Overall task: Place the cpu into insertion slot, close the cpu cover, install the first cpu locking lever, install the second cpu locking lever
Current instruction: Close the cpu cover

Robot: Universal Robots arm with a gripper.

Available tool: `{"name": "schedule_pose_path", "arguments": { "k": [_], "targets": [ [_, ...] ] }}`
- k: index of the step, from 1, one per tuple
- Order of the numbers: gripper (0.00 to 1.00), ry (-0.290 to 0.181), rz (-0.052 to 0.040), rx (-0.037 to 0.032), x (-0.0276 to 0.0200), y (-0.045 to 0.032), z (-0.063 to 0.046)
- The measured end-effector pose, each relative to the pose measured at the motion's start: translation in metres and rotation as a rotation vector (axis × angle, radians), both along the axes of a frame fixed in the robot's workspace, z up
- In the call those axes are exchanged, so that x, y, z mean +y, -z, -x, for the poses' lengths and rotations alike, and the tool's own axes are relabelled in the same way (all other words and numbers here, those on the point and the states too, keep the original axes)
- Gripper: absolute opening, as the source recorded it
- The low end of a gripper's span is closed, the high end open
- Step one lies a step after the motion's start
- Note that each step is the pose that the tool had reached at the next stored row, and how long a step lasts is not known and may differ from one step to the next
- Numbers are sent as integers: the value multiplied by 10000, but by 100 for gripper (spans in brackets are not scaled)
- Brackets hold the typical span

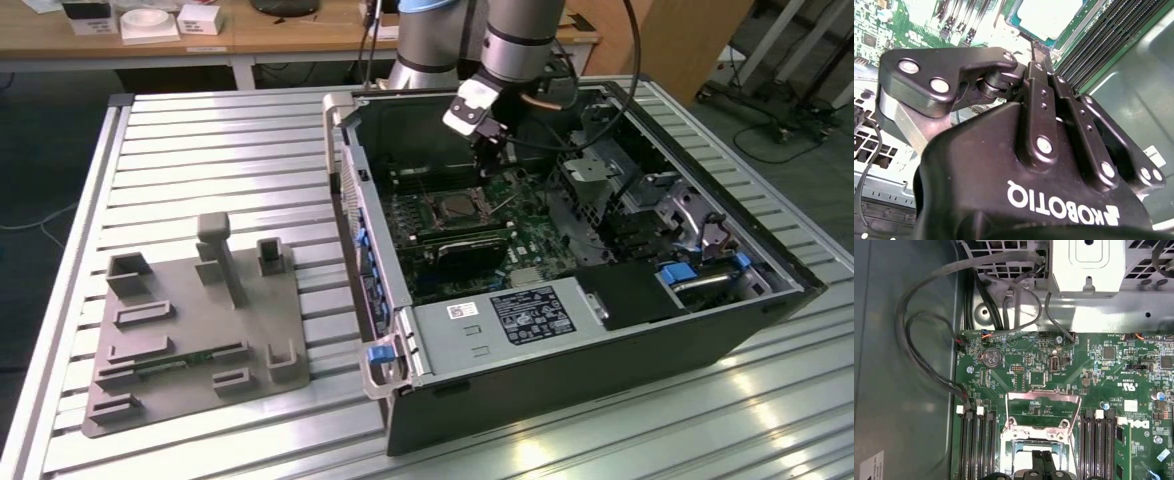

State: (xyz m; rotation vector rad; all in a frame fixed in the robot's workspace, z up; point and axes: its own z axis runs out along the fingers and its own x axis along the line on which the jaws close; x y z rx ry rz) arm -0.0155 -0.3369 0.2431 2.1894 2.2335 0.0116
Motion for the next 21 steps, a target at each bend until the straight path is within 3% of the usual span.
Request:
{"name": "schedule_pose_path", "arguments": {
  "k": [9, 14, 21],
  "targets": [
    [10, 0, -4, -10, 0, -214, 0],
    [10, 1, -5, -10, 1, -228, -37],
    [10, 0, -3, -10, 4, -229, -168]
  ]
}}
